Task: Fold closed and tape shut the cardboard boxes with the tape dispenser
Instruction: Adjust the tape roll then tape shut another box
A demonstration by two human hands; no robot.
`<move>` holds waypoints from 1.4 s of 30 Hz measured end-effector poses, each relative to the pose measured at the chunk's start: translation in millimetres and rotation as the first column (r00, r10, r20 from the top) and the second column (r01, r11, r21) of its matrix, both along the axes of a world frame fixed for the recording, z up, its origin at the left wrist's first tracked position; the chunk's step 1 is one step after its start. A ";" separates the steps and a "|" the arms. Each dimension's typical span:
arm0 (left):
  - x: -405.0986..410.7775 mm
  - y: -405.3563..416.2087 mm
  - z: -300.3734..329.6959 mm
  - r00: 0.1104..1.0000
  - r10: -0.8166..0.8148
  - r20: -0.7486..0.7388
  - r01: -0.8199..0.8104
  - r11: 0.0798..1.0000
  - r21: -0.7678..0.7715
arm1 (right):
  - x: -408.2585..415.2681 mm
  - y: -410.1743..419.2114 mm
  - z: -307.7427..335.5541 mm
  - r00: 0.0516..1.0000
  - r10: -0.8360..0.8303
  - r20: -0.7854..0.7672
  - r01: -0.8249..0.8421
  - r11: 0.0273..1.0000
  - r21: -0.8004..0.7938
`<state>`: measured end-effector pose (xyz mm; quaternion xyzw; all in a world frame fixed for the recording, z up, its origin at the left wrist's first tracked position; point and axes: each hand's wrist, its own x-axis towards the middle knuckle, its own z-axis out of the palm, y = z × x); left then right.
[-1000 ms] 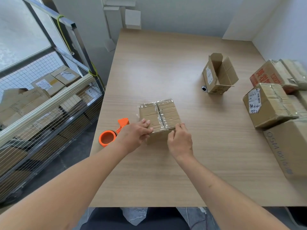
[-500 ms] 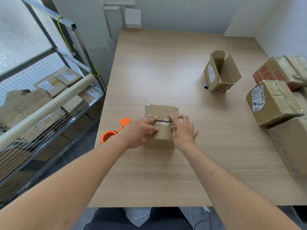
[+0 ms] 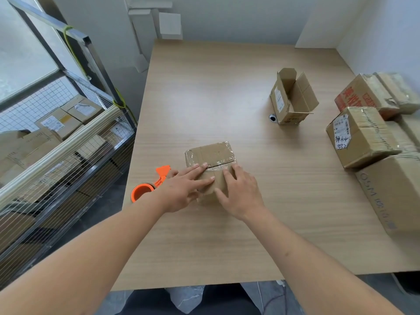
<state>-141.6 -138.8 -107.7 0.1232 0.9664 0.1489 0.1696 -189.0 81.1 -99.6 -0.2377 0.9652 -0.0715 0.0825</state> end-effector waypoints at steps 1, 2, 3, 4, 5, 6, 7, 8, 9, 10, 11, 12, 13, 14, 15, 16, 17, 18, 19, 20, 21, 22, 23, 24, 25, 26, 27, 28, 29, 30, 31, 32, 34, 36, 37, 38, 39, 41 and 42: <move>0.5 3.8 -1.6 0.999 0.028 -0.021 -0.028 1.000 -0.010 | 0.2 0.6 -0.8 0.998 0.027 0.053 -0.029 0.999 0.044; 0.5 8.8 -3.3 0.997 0.054 -0.051 -0.056 0.998 -0.026 | -0.4 1.5 -1.0 0.994 0.049 0.098 -0.056 0.996 0.071; -0.1 14.9 -4.6 0.993 0.078 -0.084 -0.082 0.996 -0.042 | -2.1 3.0 -0.7 0.989 0.064 0.132 -0.075 0.994 0.076; -1.4 21.7 -5.3 0.988 0.101 -0.113 -0.107 0.993 -0.052 | -4.7 5.0 0.2 0.985 0.073 0.159 -0.084 0.995 0.062; -2.8 28.9 -5.6 0.984 0.121 -0.134 -0.129 0.990 -0.058 | -7.7 6.8 1.8 0.981 0.077 0.180 -0.086 0.995 0.042; -4.0 35.4 -6.3 0.980 0.135 -0.148 -0.146 0.987 -0.065 | -10.7 8.2 3.6 0.978 0.080 0.192 -0.086 0.996 0.023; -5.5 40.7 -6.8 0.977 0.143 -0.161 -0.157 0.985 -0.073 | -14.2 8.9 5.0 0.978 0.085 0.192 -0.088 0.996 0.009; -6.1 44.1 -7.4 0.974 0.149 -0.169 -0.163 0.984 -0.074 | -17.1 9.1 6.0 0.979 0.092 0.183 -0.094 0.996 0.002; -6.3 45.7 -7.7 0.974 0.151 -0.171 -0.165 0.984 -0.072 | -19.1 9.1 6.9 0.980 0.095 0.173 -0.096 0.995 0.000; -6.5 45.4 -7.7 0.975 0.143 -0.170 -0.157 0.985 -0.071 | -20.6 8.7 7.8 0.982 0.091 0.167 -0.092 0.996 -0.002; -6.7 43.6 -7.4 0.979 0.125 -0.164 -0.139 0.987 -0.076 | -21.4 8.1 8.6 0.982 0.083 0.169 -0.084 0.996 -0.004; -7.5 40.9 -6.7 0.983 0.101 -0.153 -0.115 0.990 -0.082 | -21.7 7.3 9.1 0.982 0.075 0.175 -0.075 0.997 -0.008; -8.9 37.6 -5.5 0.987 0.076 -0.140 -0.089 0.992 -0.087 | -21.6 6.6 9.4 0.981 0.066 0.182 -0.064 0.998 -0.013; -11.2 34.6 -3.7 0.990 0.054 -0.131 -0.066 0.994 -0.088 | -21.1 6.5 9.6 0.981 0.054 0.189 -0.051 0.998 -0.022; -13.6 31.4 -1.3 0.991 0.042 -0.128 -0.052 0.995 -0.079 | -20.6 6.8 9.3 0.979 0.049 0.197 -0.044 0.999 -0.032; -16.5 28.4 1.2 0.990 0.044 -0.134 -0.052 0.997 -0.054 | -20.0 7.7 9.0 0.976 0.061 0.207 -0.055 0.998 -0.035; -19.7 25.0 3.2 0.987 0.060 -0.151 -0.064 0.998 -0.020 | -19.9 8.8 8.5 0.972 0.090 0.217 -0.086 0.996 -0.029; -23.5 21.5 4.4 0.982 0.082 -0.170 -0.083 0.997 0.005 | -20.3 10.1 8.2 0.966 0.125 0.228 -0.124 0.992 -0.016; -26.9 18.3 4.6 0.978 0.107 -0.179 -0.106 0.994 0.015 | -20.4 11.4 8.3 0.959 0.149 0.239 -0.153 0.988 -0.004; -29.7 15.6 4.1 0.976 0.133 -0.170 -0.132 0.991 0.019 | -20.6 11.8 8.6 0.957 0.156 0.245 -0.161 0.987 0.000; -31.6 14.1 2.7 0.977 0.158 -0.145 -0.155 0.987 0.030 | -21.2 11.4 8.6 0.959 0.146 0.244 -0.150 0.989 -0.002; -32.6 13.9 1.1 0.978 0.173 -0.114 -0.169 0.985 0.043 | -21.5 10.5 8.2 0.963 0.129 0.237 -0.132 0.991 -0.006; -32.8 14.4 -0.5 0.980 0.176 -0.093 -0.172 0.984 0.050 | -21.9 9.0 7.2 0.967 0.116 0.225 -0.118 0.993 -0.006; -32.5 14.7 -1.8 0.980 0.174 -0.091 -0.170 0.984 0.048 | -22.4 7.5 6.1 0.971 0.112 0.213 -0.115 0.993 0.001; -31.5 14.2 -2.2 0.980 0.171 -0.101 -0.168 0.985 0.041 | -23.3 6.0 5.3 0.971 0.117 0.206 -0.122 0.993 0.009; -30.6 13.6 -1.6 0.979 0.169 -0.117 -0.166 0.985 0.035 | -24.9 5.3 5.0 0.970 0.128 0.207 -0.134 0.991 0.016; -29.6 12.7 -0.6 0.976 0.172 -0.132 -0.168 0.985 0.036 | -27.8 5.5 5.6 0.966 0.141 0.215 -0.149 0.989 0.023; -28.6 11.9 1.5 0.973 0.181 -0.141 -0.177 0.983 0.043 | -32.0 6.9 6.8 0.962 0.154 0.227 -0.165 0.986 0.029; -27.0 10.9 3.6 0.969 0.195 -0.150 -0.188 0.980 0.058 | -37.3 8.7 8.5 0.957 0.165 0.241 -0.178 0.983 0.035; -24.4 10.0 5.5 0.965 0.203 -0.164 -0.193 0.978 0.076 | -43.2 11.0 10.4 0.952 0.175 0.251 -0.192 0.980 0.046; -20.9 8.8 6.7 0.962 0.202 -0.184 -0.187 0.978 0.092 | -48.8 13.1 12.2 0.950 0.187 0.249 -0.209 0.976 0.066; -16.2 7.7 7.3 0.961 0.191 -0.201 -0.174 0.979 0.103 | -53.1 14.7 14.0 0.951 0.205 0.233 -0.231 0.969 0.090; -5.4 6.0 5.4 0.958 0.157 -0.240 -0.128 0.983 0.131 | -57.0 16.2 16.2 0.953 0.237 0.190 -0.263 0.957 0.125; 1.5 7.3 1.5 0.940 0.154 -0.305 -0.101 0.978 0.181 | -56.5 15.7 16.8 0.955 0.240 0.173 -0.265 0.954 0.142; 2.7 9.1 0.5 0.928 0.176 -0.330 -0.111 0.972 0.208 | -55.6 15.1 16.4 0.956 0.237 0.172 -0.263 0.953 0.148; 3.1 11.2 0.3 0.916 0.201 -0.348 -0.126 0.966 0.226 | -54.4 14.7 15.4 0.957 0.232 0.173 -0.259 0.954 0.151; 2.4 13.3 0.2 0.906 0.219 -0.363 -0.137 0.961 0.239 | -53.7 14.4 13.7 0.958 0.225 0.178 -0.252 0.957 0.146; 0.7 15.2 -0.2 0.897 0.234 -0.375 -0.144 0.957 0.252 | -52.2 14.0 10.3 0.957 0.202 0.209 -0.231 0.965 0.122; -0.3 14.5 -1.2 0.896 0.232 -0.378 -0.138 0.956 0.259 | -50.8 13.3 8.9 0.955 0.188 0.231 -0.216 0.971 0.103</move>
